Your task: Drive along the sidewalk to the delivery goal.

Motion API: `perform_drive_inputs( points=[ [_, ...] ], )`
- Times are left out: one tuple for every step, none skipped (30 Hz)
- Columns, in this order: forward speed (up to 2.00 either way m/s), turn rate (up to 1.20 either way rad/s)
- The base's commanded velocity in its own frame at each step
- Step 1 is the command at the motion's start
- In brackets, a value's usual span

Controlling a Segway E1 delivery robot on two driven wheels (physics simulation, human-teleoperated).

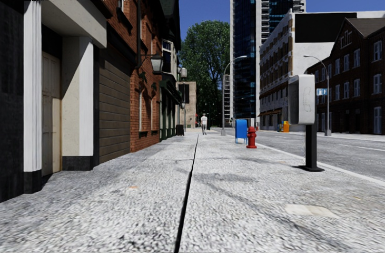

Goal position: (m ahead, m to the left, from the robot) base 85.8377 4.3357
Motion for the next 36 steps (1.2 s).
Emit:
perform_drive_inputs(
  points=[
    [2.0,0.0],
    [2.0,0.0],
    [2.0,0.0],
    [2.0,0.0],
    [2.0,0.0],
    [2.0,0.0],
    [2.0,0.0],
    [2.0,0.0],
    [2.0,0.0],
    [2.0,0.0],
    [2.0,0.0],
    [2.0,0.0],
    [2.0,0.0],
    [2.0,0.0],
    [2.0,0.0],
    [2.0,0.0],
    [2.0,0.0],
    [2.0,0.0],
    [2.0,0.0],
    [2.0,0.0],
    [2.0,0.0],
    [2.0,0.0],
    [2.0,0.0],
    [2.0,0.0],
    [2.0,0.0],
    [2.0,0.0],
    [2.0,0.0],
    [2.0,0.0],
    [2.0,0.0],
    [2.0,0.0],
    [2.0,0.0],
    [2.0,0.0],
    [2.0,0.0],
    [2.0,0.0],
    [2.0,0.0],
    [2.0,0.0]
  ],
)
